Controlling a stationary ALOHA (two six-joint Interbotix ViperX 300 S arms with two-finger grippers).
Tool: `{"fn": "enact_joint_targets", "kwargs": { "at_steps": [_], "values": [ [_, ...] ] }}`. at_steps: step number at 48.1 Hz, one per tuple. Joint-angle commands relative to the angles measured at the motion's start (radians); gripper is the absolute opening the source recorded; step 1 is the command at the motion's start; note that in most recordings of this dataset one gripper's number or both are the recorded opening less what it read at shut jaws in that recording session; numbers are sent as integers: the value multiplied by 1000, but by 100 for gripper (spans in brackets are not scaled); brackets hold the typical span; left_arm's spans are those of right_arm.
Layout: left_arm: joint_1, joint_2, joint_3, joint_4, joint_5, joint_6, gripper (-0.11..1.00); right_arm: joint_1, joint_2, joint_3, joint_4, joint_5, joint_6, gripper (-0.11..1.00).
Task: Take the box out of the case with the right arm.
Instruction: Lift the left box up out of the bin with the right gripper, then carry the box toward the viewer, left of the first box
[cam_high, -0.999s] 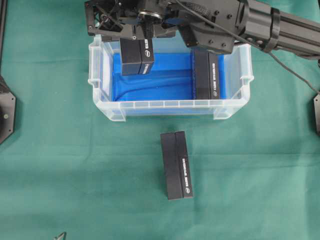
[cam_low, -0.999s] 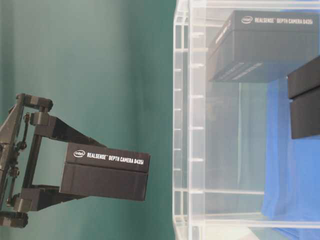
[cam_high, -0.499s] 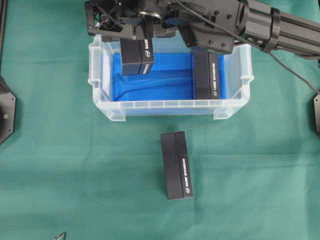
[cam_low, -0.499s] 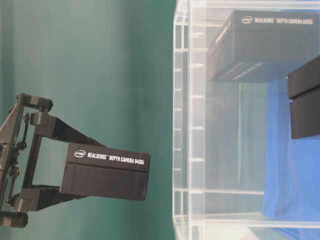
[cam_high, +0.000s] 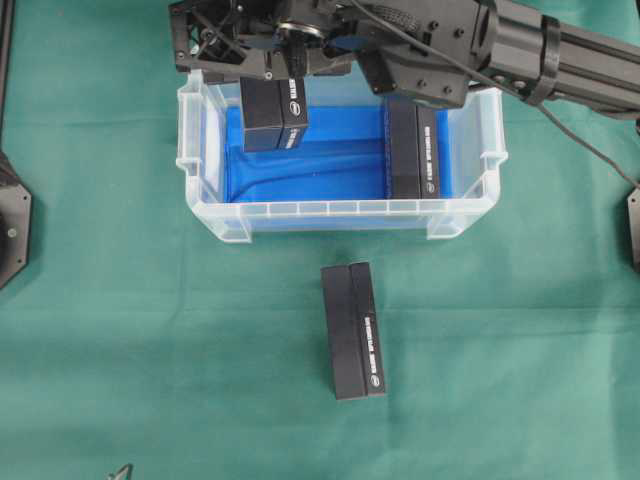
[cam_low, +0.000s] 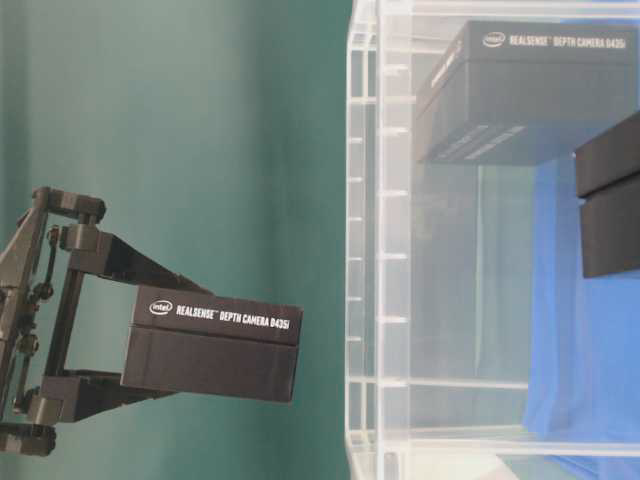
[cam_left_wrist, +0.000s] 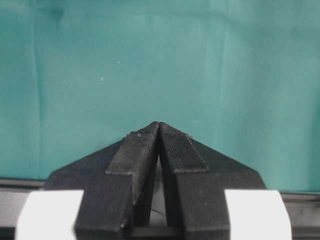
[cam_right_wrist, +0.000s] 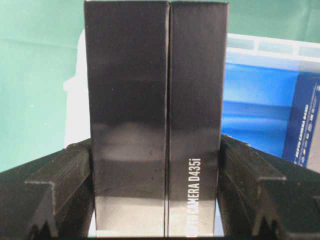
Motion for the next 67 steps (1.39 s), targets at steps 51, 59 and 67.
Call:
{"fn": "enact_joint_targets", "kwargs": {
  "at_steps": [51,59,67],
  "values": [
    [-3,0,-18,2,-3,2,0,133,-67,-55,2,83,94,68],
    [-3,0,-17,2,-3,2,0,186,-67,-55,0,87,140,68],
    [-3,0,-18,2,-3,0,0,238,-66,-57,0,91,175,68]
  ]
}}
